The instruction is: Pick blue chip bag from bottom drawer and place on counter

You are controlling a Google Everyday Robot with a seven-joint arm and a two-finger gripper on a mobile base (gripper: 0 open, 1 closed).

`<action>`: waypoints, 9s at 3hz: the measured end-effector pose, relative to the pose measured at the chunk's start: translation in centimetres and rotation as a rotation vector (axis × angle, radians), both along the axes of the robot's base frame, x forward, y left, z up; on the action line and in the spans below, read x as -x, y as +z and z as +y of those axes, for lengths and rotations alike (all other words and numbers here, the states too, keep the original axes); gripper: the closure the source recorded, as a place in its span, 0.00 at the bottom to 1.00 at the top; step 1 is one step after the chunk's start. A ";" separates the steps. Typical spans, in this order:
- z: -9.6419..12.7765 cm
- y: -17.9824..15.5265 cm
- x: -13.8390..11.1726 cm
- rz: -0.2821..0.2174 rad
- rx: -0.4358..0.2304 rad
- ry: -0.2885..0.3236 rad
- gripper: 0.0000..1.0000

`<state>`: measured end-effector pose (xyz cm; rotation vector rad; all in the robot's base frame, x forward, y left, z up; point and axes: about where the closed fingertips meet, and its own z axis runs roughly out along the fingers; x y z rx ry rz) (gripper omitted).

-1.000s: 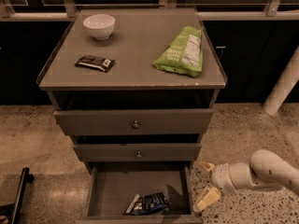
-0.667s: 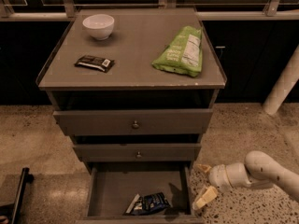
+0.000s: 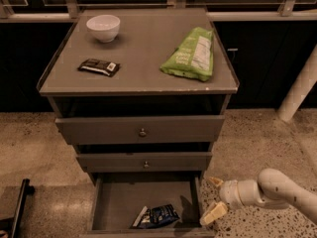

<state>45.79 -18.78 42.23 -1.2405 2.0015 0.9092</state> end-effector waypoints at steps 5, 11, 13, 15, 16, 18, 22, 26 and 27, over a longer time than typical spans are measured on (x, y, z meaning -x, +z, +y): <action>4.3 -5.8 -5.1 -0.092 -0.098 -0.109 0.00; 13.9 -19.0 -6.1 0.096 -0.147 0.001 0.00; 14.9 -23.4 -7.1 0.117 -0.177 -0.025 0.00; 16.0 -25.6 -6.2 0.156 -0.197 -0.013 0.00; 16.0 -26.7 -5.7 0.174 -0.195 -0.016 0.14; 16.0 -26.7 -5.6 0.175 -0.195 -0.017 0.61; 16.8 -23.8 -5.0 0.252 -0.158 0.081 1.00; 11.6 -1.2 -4.6 -0.028 0.126 -0.010 1.00; 11.6 -1.2 -4.6 -0.028 0.126 -0.010 1.00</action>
Offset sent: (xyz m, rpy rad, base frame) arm 0.0777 0.0470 -0.0645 0.1080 -0.1060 -0.0721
